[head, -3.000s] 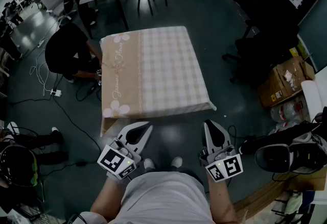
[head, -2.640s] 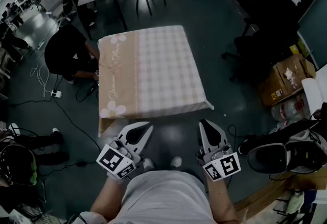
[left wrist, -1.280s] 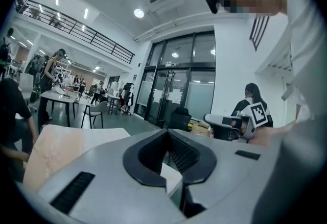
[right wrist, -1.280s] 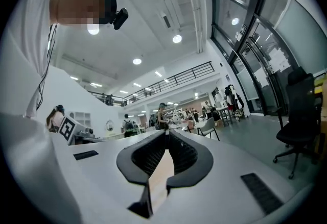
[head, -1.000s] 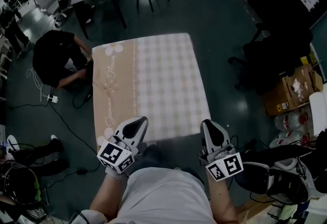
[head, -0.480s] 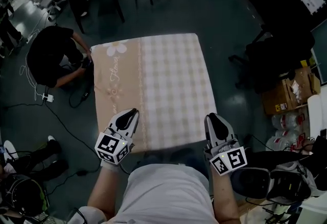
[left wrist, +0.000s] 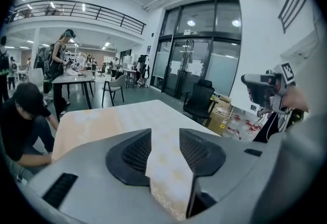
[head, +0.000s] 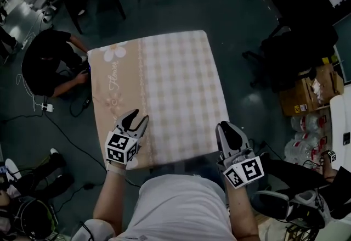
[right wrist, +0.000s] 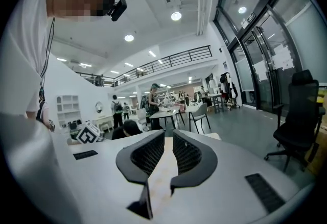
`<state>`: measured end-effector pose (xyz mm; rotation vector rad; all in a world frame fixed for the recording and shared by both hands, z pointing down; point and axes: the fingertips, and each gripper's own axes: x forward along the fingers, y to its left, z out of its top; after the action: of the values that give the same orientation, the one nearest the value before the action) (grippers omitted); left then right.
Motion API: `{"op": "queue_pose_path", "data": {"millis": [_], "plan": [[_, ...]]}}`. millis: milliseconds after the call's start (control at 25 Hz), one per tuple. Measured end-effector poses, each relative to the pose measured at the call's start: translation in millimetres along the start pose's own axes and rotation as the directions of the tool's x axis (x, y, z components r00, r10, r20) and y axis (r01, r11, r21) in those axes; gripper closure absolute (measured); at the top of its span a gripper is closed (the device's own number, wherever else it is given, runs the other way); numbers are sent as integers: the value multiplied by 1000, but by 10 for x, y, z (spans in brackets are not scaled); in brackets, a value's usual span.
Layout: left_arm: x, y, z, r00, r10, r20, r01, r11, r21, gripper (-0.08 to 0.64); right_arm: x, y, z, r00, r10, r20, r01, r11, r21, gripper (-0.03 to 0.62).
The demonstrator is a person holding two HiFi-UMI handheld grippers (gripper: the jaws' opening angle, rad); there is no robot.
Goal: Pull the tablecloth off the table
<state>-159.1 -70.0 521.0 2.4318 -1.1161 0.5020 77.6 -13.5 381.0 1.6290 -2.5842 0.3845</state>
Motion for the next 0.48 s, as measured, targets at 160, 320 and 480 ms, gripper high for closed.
{"op": "queue_pose_path", "data": {"millis": [160,320,480], "plan": [[445,31,-75,998,15,-54,-16,1000,-20,366,-47,-276,-53,999,-16,-29,17,1000,20,560],[912,123,-280,987,62,-147,-57,998,40,322,-141,-574,-117,998,-31,-47,32,999,32,560],[1249,315,-533,969,91,-228,-80,995,59,308,-215,-770,-192,996,-65,-58,68,997,42,560]]}}
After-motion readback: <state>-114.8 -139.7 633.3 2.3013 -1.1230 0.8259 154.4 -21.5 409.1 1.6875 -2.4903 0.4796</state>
